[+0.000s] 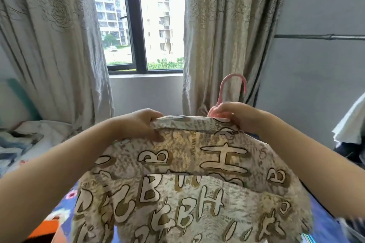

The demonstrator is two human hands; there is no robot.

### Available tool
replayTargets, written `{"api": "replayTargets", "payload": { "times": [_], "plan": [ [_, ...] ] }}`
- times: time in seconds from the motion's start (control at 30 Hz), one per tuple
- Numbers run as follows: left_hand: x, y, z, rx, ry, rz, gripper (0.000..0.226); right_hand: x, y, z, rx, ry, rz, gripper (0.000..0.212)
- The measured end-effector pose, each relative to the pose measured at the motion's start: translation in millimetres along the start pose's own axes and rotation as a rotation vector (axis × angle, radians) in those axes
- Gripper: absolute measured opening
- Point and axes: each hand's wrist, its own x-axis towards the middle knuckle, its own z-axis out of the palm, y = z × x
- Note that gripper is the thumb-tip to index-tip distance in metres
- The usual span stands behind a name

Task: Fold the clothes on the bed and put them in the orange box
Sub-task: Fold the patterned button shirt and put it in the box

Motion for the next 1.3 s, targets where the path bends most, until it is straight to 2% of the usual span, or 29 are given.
{"api": "replayTargets", "payload": {
  "times": [0.07, 0.2, 0.3, 0.37, 0.47, 0.6, 0.7, 0.83, 0.93, 1.07, 1.2, 1.3],
  "plan": [
    [3.8, 10.5, 2.4, 0.23, 0.097, 0.075, 0.02, 0.3, -1.6, -3.5, -0.116, 0.02, 0.049, 0.033],
    [-0.7, 12.7, 0.8, 0.62, 0.241, 0.185, 0.039, 4.2, 9.8, -20.3, -0.239, 0.191, 0.176, 0.031],
    [-2.7, 2.7, 0.5, 0.745, 0.273, 0.209, 0.037, 8.8, 33.5, -44.2, -0.244, 0.346, 0.224, 0.031],
    [-2.4, -3.4, 3.8, 0.754, 0.24, 0.18, 0.033, 11.6, 44.4, -55.9, -0.094, 0.471, 0.217, 0.032],
    [-1.1, -10.5, 11.4, 0.618, 0.175, 0.102, 0.037, 18.4, 50.6, -65.4, 0.37, 0.67, 0.172, 0.037],
    [8.3, -11.9, 15.8, 0.466, 0.085, -0.077, 0.025, 39.2, 43.2, -59.7, 0.686, 0.946, -0.093, 0.045],
    [14.4, -12.0, 27.4, 0.529, -0.09, -0.137, 0.014, 41.0, 31.0, -50.8, 0.867, 1.053, -0.296, 0.044],
    [18.8, -13.4, 44.0, 0.622, -0.146, -0.174, 0.022, 27.1, 32.2, -61.9, 0.753, 1.318, -0.442, 0.033],
    [22.9, -14.4, 63.0, 0.766, -0.226, -0.236, 0.014, 9.6, 57.3, -81.5, 0.381, 1.507, -0.351, 0.038],
    [37.0, -16.2, 91.6, 0.813, -0.295, -0.272, 0.026, -14.1, 122.6, -101.6, 0.002, 1.45, -0.039, 0.034],
    [56.0, -28.6, 117.0, 0.748, -0.286, -0.339, 0.029, -37.6, 222.4, -91.1, -0.249, 1.164, 0.234, 0.047],
    [71.6, -39.3, 137.7, 0.645, -0.281, -0.386, 0.024, -51.1, 287.7, -78.0, -0.381, 0.993, 0.421, 0.04]
  ]
}}
